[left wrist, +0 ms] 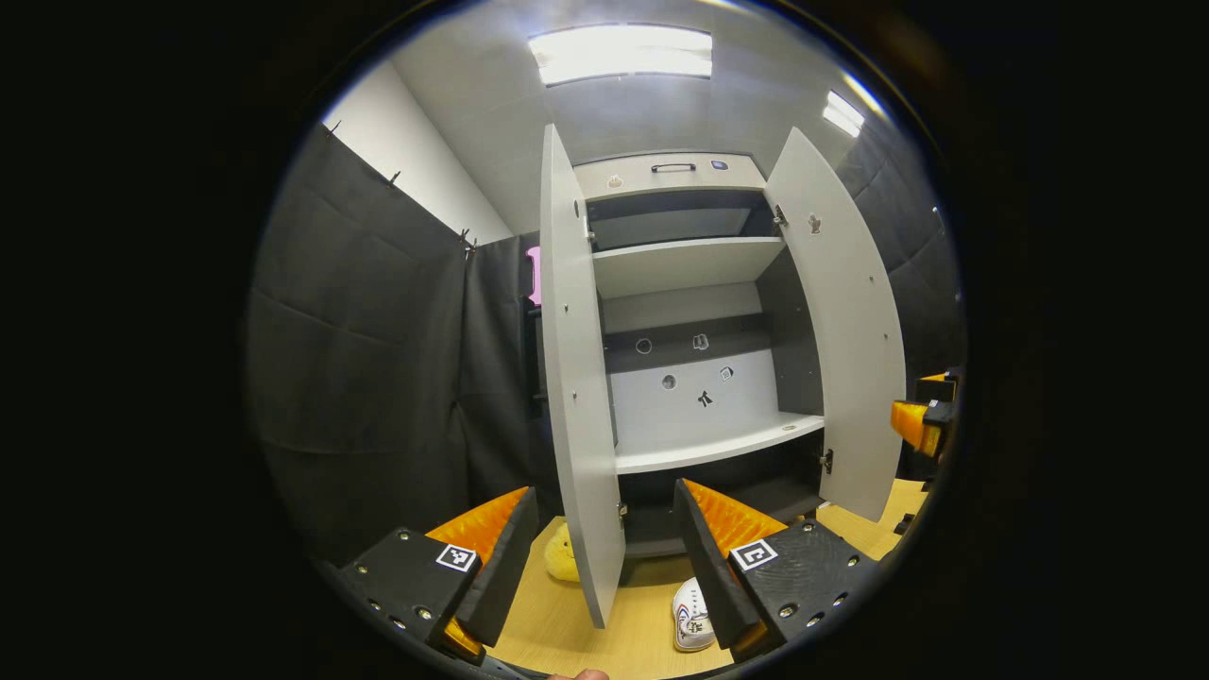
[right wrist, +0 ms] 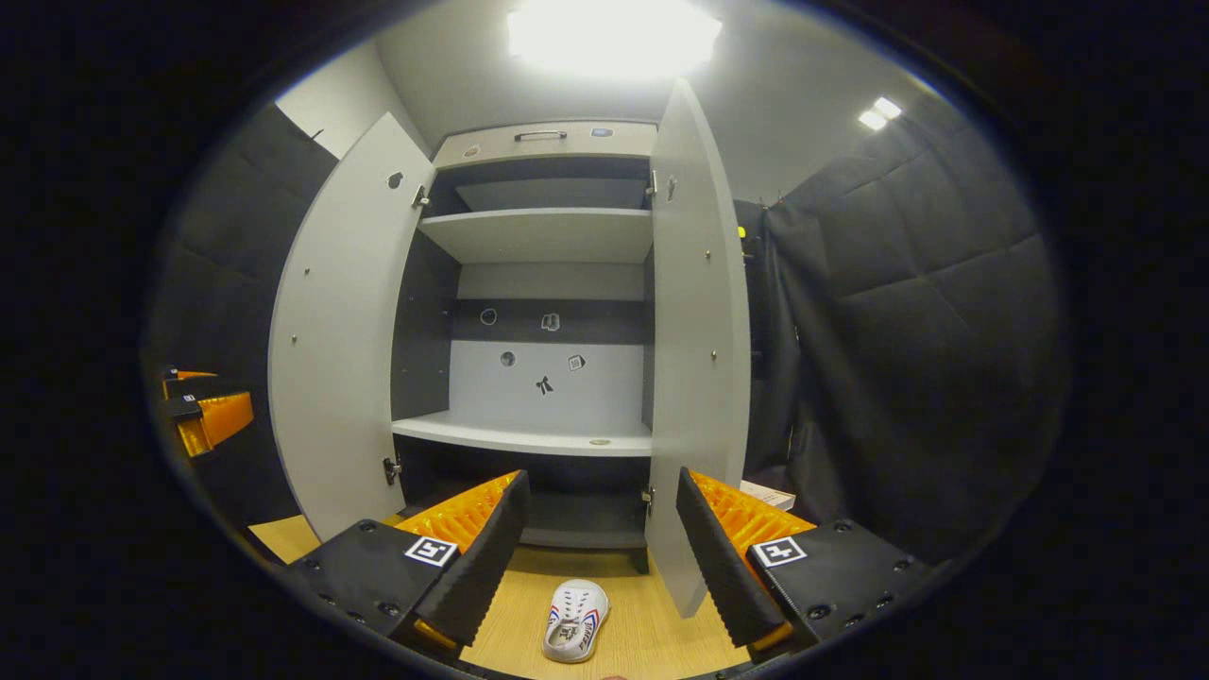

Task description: Grab one shoe with the right hand and put it into the shoe cabinet, grab the other shoe with the left hand and put it into the shoe cabinet; then close the right door with the right hand and the left door with the left hand.

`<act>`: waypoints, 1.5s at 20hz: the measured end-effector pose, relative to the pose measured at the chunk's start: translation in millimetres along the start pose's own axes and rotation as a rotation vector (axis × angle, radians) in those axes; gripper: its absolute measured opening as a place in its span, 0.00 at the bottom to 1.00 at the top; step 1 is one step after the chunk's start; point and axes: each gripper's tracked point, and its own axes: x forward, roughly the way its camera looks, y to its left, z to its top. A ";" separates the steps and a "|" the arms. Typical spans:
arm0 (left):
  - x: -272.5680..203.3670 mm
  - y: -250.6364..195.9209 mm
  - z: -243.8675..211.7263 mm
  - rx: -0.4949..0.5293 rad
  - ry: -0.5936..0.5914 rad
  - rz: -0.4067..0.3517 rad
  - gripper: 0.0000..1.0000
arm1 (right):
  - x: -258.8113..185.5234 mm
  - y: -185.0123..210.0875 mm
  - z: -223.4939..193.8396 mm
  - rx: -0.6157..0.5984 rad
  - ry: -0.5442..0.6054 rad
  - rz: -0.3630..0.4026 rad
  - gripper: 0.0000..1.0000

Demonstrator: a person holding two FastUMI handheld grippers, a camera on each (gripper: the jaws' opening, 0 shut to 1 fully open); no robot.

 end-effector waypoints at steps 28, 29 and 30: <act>49.1 8.3 -39.4 0.077 0.122 0.172 0.78 | 115.5 63.6 -297.3 0.036 0.793 0.210 0.98; 47.6 11.3 -40.2 0.086 0.126 0.178 0.78 | 113.3 64.6 -306.2 0.037 0.817 0.211 0.98; 47.2 13.5 -41.7 0.093 0.131 0.184 0.78 | 111.7 65.7 -313.0 0.038 0.839 0.214 0.98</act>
